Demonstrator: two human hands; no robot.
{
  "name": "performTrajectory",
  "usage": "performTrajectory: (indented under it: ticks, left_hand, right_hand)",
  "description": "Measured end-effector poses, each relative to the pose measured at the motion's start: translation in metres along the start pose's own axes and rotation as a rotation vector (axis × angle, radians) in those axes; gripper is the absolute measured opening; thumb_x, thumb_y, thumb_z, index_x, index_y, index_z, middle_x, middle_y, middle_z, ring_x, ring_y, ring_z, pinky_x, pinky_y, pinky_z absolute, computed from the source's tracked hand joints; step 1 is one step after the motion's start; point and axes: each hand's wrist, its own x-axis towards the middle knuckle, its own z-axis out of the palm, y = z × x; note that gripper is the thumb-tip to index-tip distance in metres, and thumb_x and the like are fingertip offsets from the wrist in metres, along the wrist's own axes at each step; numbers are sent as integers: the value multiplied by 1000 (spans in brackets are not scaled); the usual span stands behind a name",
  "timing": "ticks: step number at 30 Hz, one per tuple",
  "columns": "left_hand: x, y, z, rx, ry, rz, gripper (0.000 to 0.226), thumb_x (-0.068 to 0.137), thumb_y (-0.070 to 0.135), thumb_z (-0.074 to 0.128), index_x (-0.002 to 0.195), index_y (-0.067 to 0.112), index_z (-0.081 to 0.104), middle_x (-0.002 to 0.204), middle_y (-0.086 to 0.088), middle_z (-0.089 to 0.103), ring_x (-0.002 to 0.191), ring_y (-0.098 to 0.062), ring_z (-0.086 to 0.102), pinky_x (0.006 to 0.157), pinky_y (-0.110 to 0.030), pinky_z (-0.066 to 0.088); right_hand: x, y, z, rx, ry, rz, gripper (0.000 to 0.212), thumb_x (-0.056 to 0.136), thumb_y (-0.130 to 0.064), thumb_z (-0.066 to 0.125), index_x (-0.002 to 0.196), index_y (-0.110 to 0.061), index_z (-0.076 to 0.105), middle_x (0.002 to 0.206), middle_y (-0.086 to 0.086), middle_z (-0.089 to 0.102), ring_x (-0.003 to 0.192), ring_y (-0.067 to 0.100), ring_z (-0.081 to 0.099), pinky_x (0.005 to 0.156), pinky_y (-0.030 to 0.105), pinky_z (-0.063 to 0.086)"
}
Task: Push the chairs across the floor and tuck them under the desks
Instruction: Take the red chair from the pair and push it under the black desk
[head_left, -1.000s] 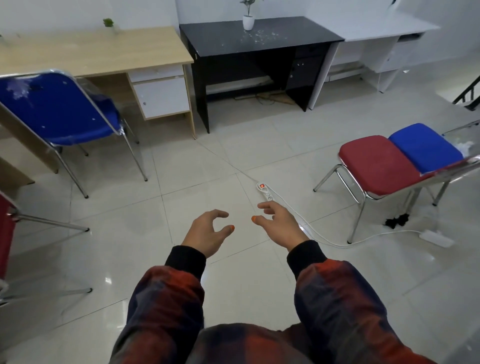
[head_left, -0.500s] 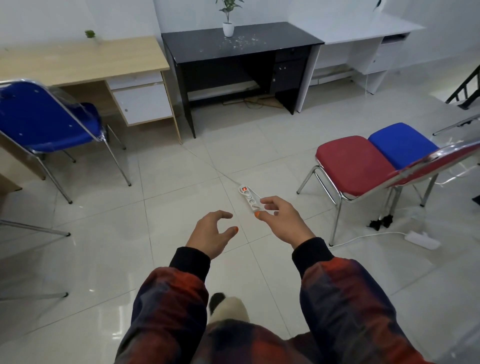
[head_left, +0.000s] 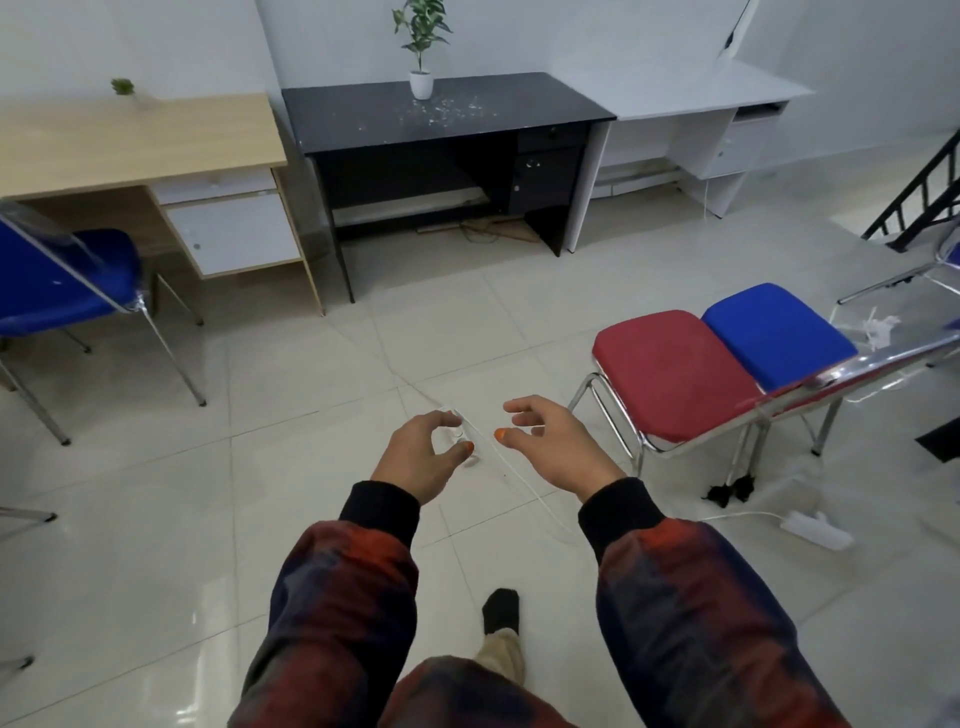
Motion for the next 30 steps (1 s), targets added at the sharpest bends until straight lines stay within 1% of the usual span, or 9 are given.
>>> performTrajectory:
  ticks: [3,6,9,13,16,20,23,26,30]
  left_hand:
    - [35,26,15,-27,-5,-5,35,89,31,66,123,22,60,132,-1,55,124,-17,48,88,-23,32]
    - [74,52,33,-49,-2,-6,35,89,31,66,122,23,60,134,0,54,125,-18,47,91,-24,34]
    - [105,73,52,-46,-10,-7,36,89,31,66,124,22,60,133,0,54,124,-16,48,89,-23,33]
    - [137,98,78,-7,-31,2,37,90,33,65,125,23,59,136,1,53,128,-17,46,93,-23,33]
    - [151,117,94,12,-23,-6,38,90,33,66,125,22,59,136,1,53,127,-17,46,93,-23,33]
    - [163,142,121,8,30,-47,37,90,31,66,125,21,59,135,1,53,126,-17,46,93,-22,32]
    - [166,166,153,-28,117,-87,36,90,29,66,124,20,60,132,-1,54,126,-17,47,96,-23,34]
    - [162,192,189,-49,164,-134,36,90,30,66,124,20,60,130,-1,55,125,-17,47,96,-24,35]
    - [157,222,232,-65,180,-176,36,90,29,66,124,20,60,133,1,53,128,-17,45,102,-27,36]
  right_hand:
    - [24,-1,-35,-22,-5,9,39,91,-33,69,128,-29,58,126,-5,57,108,11,51,87,26,39]
    - [54,3,-72,-24,-2,14,39,91,-33,68,128,-29,58,125,-5,57,108,10,51,86,25,39]
    - [78,12,-102,-18,-1,26,38,91,-33,68,128,-30,58,124,-6,57,111,11,51,79,23,40]
    - [102,31,-139,19,15,36,35,92,-32,68,125,-30,58,120,-6,57,114,14,54,83,25,43]
    - [115,43,-166,26,-3,35,35,92,-33,68,125,-30,58,119,-6,57,111,13,55,81,25,44]
    - [138,62,-205,19,-42,-2,35,91,-32,69,124,-29,59,117,-5,58,110,15,58,83,27,46]
    - [157,77,-240,-15,-111,-36,35,91,-33,68,124,-29,60,115,-5,59,109,14,58,81,26,46]
    - [167,94,-276,-28,-185,-64,35,90,-33,69,124,-29,60,114,-6,59,111,14,57,85,28,46]
    - [178,115,-319,-32,-224,-85,29,90,-31,68,119,-29,62,110,-4,61,105,14,59,78,25,44]
